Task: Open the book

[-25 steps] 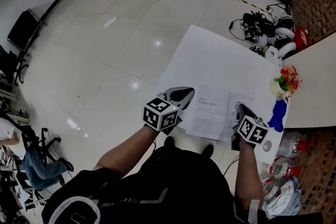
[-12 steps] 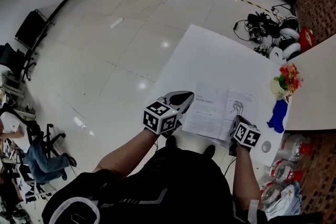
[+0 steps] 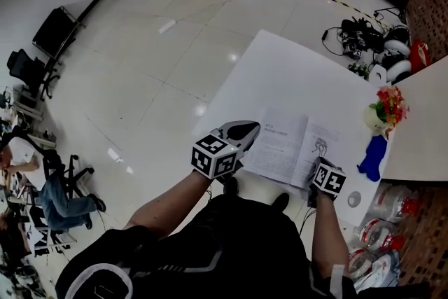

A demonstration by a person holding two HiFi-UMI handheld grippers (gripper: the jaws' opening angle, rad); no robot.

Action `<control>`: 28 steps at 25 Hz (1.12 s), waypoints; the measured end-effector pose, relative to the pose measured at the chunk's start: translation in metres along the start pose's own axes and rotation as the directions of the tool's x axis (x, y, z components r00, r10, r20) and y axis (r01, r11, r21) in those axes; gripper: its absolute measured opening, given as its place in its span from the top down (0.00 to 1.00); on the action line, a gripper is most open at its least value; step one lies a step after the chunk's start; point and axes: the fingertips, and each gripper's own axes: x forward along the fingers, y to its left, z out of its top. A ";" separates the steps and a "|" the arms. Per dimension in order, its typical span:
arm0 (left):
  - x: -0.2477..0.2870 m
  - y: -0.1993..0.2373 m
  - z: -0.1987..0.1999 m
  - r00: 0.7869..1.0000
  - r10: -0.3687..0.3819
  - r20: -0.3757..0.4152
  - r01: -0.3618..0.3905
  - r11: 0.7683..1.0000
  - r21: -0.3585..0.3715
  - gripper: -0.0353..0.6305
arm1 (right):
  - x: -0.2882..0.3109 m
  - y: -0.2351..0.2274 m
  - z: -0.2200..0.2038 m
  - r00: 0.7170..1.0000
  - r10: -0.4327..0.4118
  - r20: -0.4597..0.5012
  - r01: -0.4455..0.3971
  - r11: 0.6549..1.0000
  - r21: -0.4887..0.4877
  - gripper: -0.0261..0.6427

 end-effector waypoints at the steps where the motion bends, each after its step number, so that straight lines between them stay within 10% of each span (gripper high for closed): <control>1: 0.001 -0.002 -0.001 1.000 0.007 -0.001 -0.007 1.000 -0.001 0.95 | 0.002 -0.002 -0.002 1.000 0.012 -0.005 -0.012 1.000 0.000 0.95; 28: -0.005 -0.073 -0.039 0.985 0.172 -0.012 -0.173 0.983 -0.066 0.95 | -0.017 0.025 0.003 0.967 0.253 0.017 -0.240 0.935 -0.263 0.95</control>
